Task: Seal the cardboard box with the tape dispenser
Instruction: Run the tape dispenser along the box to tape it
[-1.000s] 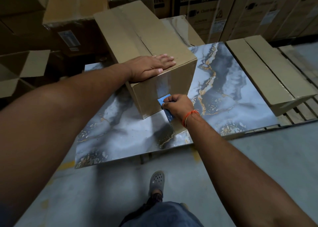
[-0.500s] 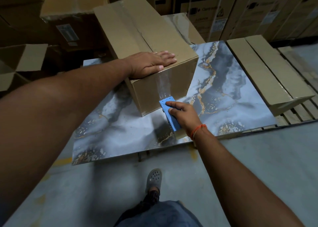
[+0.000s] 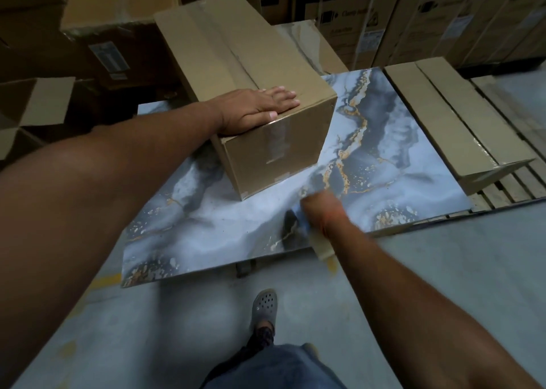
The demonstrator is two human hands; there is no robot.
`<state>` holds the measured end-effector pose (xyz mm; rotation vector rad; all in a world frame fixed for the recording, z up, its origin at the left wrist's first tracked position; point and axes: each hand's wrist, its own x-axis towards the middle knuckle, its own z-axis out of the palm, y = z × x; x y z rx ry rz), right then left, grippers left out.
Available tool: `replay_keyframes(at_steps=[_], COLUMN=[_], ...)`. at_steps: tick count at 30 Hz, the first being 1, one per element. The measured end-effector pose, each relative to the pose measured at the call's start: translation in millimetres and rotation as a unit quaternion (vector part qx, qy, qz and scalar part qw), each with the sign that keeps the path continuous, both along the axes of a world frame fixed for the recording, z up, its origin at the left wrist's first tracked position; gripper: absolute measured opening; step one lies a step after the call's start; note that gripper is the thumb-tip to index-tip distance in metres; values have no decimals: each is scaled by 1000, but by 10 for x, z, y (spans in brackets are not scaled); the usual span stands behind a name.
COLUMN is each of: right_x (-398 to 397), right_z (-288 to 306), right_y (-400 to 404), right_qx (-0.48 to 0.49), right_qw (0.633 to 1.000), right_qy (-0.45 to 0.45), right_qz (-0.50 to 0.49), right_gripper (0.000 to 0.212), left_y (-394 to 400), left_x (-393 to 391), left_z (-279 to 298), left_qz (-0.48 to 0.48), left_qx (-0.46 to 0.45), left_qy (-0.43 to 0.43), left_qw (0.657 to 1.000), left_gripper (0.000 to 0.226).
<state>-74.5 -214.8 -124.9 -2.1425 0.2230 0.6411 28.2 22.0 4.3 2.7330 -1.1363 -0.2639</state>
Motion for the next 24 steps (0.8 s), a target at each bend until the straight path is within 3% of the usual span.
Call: replay_keyframes(at_steps=[4, 8, 11, 16, 24], right_x=[-357, -291, -270, -177, 89], right_z=[-236, -107, -91, -245, -614], right_y=[-249, -228, -240, -337, -543], right_qx=[57, 99, 88, -150, -340], right_qw=[995, 987, 981, 943, 884], right_qy=[-76, -125, -171, -291, -255], right_qz=[-17, -16, -17, 65, 192], right_gripper=[27, 27, 28, 29, 49], left_y=[29, 24, 15, 2, 4], left_x=[54, 39, 15, 30, 31], left_z=[-48, -37, -24, -28, -27], left_qz=[-3, 4, 8, 11, 14], left_qx=[3, -1, -4, -6, -6], left_qy=[4, -4, 4, 0, 5], left_qw=[1000, 1000, 1000, 1000, 1000], left_gripper=[60, 59, 58, 58, 57])
